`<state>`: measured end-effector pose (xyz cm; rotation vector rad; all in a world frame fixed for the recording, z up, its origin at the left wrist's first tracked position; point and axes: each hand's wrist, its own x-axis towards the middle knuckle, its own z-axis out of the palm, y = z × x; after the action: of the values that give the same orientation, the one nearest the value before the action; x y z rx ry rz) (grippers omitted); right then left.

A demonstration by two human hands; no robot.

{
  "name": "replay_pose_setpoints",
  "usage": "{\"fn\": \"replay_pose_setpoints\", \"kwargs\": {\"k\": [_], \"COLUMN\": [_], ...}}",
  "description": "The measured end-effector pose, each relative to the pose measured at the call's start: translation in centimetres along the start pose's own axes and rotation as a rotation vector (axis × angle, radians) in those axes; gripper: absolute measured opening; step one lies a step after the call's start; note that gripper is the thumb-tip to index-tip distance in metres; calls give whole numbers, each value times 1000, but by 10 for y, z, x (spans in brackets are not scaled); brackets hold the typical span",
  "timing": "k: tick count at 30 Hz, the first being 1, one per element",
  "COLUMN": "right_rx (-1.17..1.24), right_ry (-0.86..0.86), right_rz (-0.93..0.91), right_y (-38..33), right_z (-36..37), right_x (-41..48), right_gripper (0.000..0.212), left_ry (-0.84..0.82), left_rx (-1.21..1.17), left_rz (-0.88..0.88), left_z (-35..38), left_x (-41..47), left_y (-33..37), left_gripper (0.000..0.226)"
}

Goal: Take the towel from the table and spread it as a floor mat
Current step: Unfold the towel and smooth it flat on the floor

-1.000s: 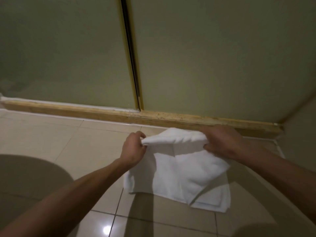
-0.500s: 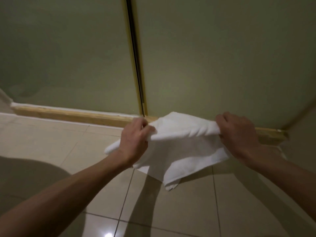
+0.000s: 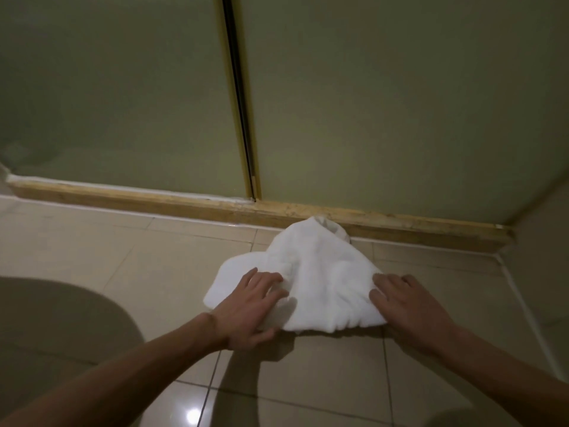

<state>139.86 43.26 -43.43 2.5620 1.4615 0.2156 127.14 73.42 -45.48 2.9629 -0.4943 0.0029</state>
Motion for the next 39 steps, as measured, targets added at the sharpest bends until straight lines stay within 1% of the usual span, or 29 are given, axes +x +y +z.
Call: {"fn": "replay_pose_setpoints", "kwargs": {"k": [2, 3, 4, 6, 7, 9, 10, 11, 13, 14, 16, 18, 20, 21, 24, 26, 29, 33, 35, 36, 39], "right_rx": [36, 64, 92, 142, 196, 316, 382, 458, 602, 640, 679, 731, 787, 789, 718, 653, 550, 442, 421, 414, 454], "right_ry": [-114, -185, -252, -307, -288, -136, -71, -54, -123, -173, -206, -137, -70, -47, -38, -49, -39, 18, 25, -2, -154], "right_rz": [-5, -15, -21, 0, 39, 161, 237, 317, 431, 458, 470, 473, 495, 495, 506, 509, 516, 541, 584, 607, 645], "right_y": [-2, -2, -3, -6, -8, -11, -11, -9, -4, -1, 3, 2, 1, 1, 4, 7, 15, 24, 25, 25, 26], "right_z": [4, 6, 8, 10, 8, 6, 6, 6, 8, 11, 17, 24, 28, 30, 30, 29, 23, 13, 11, 11, 11], "right_x": [1, 2, 5, 13, 19, 35, 44, 54, 70, 77, 84, 85, 83, 83, 83, 82, 74, 60, 54, 52, 50], "right_gripper": [50, 55, 61, 74, 75, 66, 63, 64, 66, 64, 49, 29, 17, 15, 15, 12, 3, 2, 8, 10, 15], "left_ry": [40, 71, 109, 169, 183, 183, 163, 129, 62, 41, 5, -45, -109, -130, -130, -74, 94, 243, 296, 326, 394], "left_rx": [-108, -166, -217, -296, -325, -373, -399, -429, -488, -506, -523, -527, -473, -429, -322, -318, -376, -400, -401, -399, -375], "left_rz": [-99, -166, -237, -380, -446, -585, -666, -742, -837, -860, -876, -893, -935, -953, -910, -883, -890, -843, -835, -830, -796], "left_z": [4, 5, 6, 7, 8, 10, 11, 11, 11, 10, 9, 10, 14, 16, 21, 22, 18, 7, 2, 0, -7], "left_x": [3, 6, 9, 17, 21, 28, 31, 34, 40, 43, 49, 54, 57, 58, 56, 52, 44, 46, 52, 54, 58], "left_y": [-1, -1, -2, -7, -12, -26, -34, -43, -59, -66, -74, -80, -83, -84, -83, -82, -82, -78, -70, -66, -54], "left_gripper": [59, 58, 55, 44, 41, 40, 41, 41, 41, 42, 45, 50, 53, 52, 31, 29, 26, 22, 26, 28, 31]}}
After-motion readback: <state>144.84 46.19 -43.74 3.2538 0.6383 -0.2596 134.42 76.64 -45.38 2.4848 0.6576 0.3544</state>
